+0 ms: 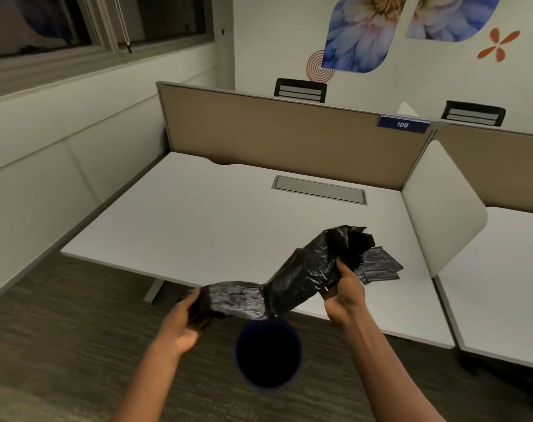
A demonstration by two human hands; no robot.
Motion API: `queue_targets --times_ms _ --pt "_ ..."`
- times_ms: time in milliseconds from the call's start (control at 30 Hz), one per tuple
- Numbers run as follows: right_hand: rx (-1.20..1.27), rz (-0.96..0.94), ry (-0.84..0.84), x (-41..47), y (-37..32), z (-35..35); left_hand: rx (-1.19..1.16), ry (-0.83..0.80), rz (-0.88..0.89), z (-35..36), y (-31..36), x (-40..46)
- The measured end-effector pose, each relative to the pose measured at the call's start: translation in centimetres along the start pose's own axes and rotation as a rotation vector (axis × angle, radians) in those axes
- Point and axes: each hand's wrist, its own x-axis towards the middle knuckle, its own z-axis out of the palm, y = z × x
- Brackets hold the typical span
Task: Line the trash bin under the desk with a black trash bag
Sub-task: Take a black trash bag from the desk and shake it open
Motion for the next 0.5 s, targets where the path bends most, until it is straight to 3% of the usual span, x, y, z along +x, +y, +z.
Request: queue_targets --times_ms 133,300,400,500 --pt "0.038 0.008 0.095 0.5 -1.8 -2.2 -0.002 -0.006 -0.052 -3.7 -1.4 0.8" --pt "-0.005 -0.07 0.141 0.6 -2.5 -4.5 0.327 0.112 -0.043 -4.2 -4.2 2.3" --pt "-0.178 -0.137 0.075 -0.4 -1.9 -4.5 0.762 0.253 0.206 -1.3 -5.0 2.3" --pt "-0.36 -0.187 -0.007 -1.2 -0.6 -3.9 0.987 0.182 0.609 4.3 -4.9 -0.7"
